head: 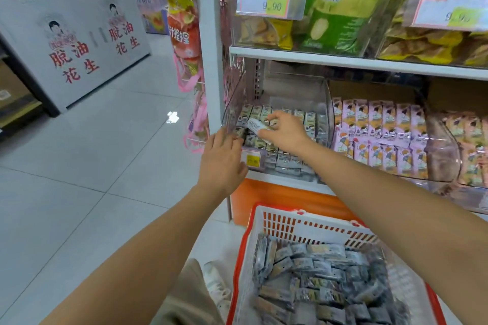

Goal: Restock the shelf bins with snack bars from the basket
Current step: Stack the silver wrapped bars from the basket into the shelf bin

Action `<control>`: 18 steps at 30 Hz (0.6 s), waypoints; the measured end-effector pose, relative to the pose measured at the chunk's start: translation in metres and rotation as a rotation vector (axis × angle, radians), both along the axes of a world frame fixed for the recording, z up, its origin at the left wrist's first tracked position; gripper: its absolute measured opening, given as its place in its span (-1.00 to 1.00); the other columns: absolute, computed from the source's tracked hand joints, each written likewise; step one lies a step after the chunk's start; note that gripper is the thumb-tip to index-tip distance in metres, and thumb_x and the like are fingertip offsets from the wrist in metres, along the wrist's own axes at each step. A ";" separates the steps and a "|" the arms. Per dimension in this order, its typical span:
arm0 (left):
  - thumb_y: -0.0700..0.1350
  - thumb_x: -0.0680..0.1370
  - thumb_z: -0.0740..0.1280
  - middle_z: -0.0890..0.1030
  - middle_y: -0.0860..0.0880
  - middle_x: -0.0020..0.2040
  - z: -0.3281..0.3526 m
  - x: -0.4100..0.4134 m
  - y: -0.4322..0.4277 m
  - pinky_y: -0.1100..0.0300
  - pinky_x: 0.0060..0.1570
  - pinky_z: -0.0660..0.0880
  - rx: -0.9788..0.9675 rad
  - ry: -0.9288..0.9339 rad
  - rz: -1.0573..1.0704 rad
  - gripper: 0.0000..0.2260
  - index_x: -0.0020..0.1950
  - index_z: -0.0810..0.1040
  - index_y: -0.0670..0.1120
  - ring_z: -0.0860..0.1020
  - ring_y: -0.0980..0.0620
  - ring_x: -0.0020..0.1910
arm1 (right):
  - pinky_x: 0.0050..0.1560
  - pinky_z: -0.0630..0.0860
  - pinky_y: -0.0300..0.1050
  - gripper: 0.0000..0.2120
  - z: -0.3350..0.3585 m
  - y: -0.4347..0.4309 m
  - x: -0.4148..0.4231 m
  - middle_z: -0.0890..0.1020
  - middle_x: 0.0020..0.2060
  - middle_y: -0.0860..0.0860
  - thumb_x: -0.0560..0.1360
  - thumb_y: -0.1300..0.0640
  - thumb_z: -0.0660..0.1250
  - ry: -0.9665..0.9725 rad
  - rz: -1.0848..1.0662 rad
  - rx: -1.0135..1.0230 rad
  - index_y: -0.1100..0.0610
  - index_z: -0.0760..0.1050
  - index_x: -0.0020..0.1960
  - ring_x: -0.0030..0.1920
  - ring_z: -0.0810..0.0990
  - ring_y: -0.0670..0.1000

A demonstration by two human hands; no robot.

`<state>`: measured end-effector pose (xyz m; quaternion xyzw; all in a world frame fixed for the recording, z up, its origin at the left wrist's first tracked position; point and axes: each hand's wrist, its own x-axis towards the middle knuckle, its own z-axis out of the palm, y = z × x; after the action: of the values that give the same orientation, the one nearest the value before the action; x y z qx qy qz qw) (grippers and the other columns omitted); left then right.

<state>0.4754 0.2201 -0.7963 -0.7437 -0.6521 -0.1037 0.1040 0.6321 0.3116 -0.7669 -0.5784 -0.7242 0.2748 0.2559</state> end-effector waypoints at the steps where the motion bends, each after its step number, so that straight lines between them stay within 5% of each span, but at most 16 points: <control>1: 0.09 0.55 0.23 0.29 -0.10 0.49 -0.002 -0.001 0.004 -0.09 0.51 -0.03 -0.033 0.081 0.005 -0.44 0.49 0.26 -0.12 0.01 -0.15 0.55 | -0.01 0.52 -0.08 -0.59 -0.002 0.008 -0.006 0.59 0.12 0.11 0.46 0.02 0.44 -0.030 -0.007 -0.008 0.12 0.49 0.25 0.02 0.58 0.08; 3: 0.11 0.52 0.25 0.22 -0.10 0.54 -0.006 -0.001 0.012 -0.12 0.50 -0.16 -0.085 0.204 0.002 -0.36 0.52 0.18 -0.13 -0.11 -0.13 0.57 | -0.12 0.48 -0.09 -0.68 -0.006 0.019 -0.018 0.61 0.05 0.11 0.45 0.03 0.44 -0.100 -0.013 -0.019 0.09 0.50 0.15 -0.09 0.57 0.08; 7: 0.01 0.49 0.30 0.25 -0.11 0.53 -0.010 -0.004 0.027 -0.16 0.46 -0.27 -0.079 0.400 -0.024 -0.33 0.54 0.15 -0.14 -0.11 -0.16 0.57 | -0.04 0.51 -0.03 -0.67 -0.019 0.033 -0.037 0.51 0.13 0.16 0.47 0.02 0.41 -0.245 -0.020 -0.009 0.14 0.46 0.14 0.01 0.56 0.18; 13: -0.08 0.42 0.34 0.46 -0.07 0.38 -0.015 -0.007 0.037 -0.16 0.48 -0.19 -0.076 0.329 0.001 -0.47 0.37 0.33 -0.10 0.03 -0.15 0.54 | 0.04 0.52 0.03 -0.61 -0.033 0.037 -0.049 0.43 0.15 0.20 0.51 -0.06 0.35 -0.300 -0.009 0.036 0.20 0.43 0.18 0.07 0.54 0.22; 16: -0.10 0.42 0.32 0.48 -0.08 0.36 -0.015 -0.008 0.038 -0.15 0.48 -0.16 -0.065 0.308 -0.009 -0.51 0.34 0.36 -0.11 0.05 -0.15 0.53 | -0.04 0.50 0.00 -0.69 -0.035 0.037 -0.046 0.48 -0.05 0.15 0.59 -0.04 0.21 -0.314 0.072 0.048 0.17 0.51 -0.15 -0.06 0.51 0.16; 18: -0.13 0.42 0.31 0.49 -0.11 0.33 -0.014 -0.010 0.037 -0.15 0.49 -0.12 -0.058 0.301 -0.017 -0.55 0.29 0.38 -0.15 0.05 -0.16 0.53 | -0.11 0.43 -0.04 -0.60 -0.036 0.035 -0.038 0.42 -0.26 0.10 0.61 0.06 0.13 -0.297 0.141 0.059 0.12 0.38 -0.38 -0.17 0.46 0.13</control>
<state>0.4652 0.2575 -0.8105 -0.7592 -0.6254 0.0269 0.1783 0.5942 0.3468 -0.8032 -0.5526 -0.8006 0.1823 0.1428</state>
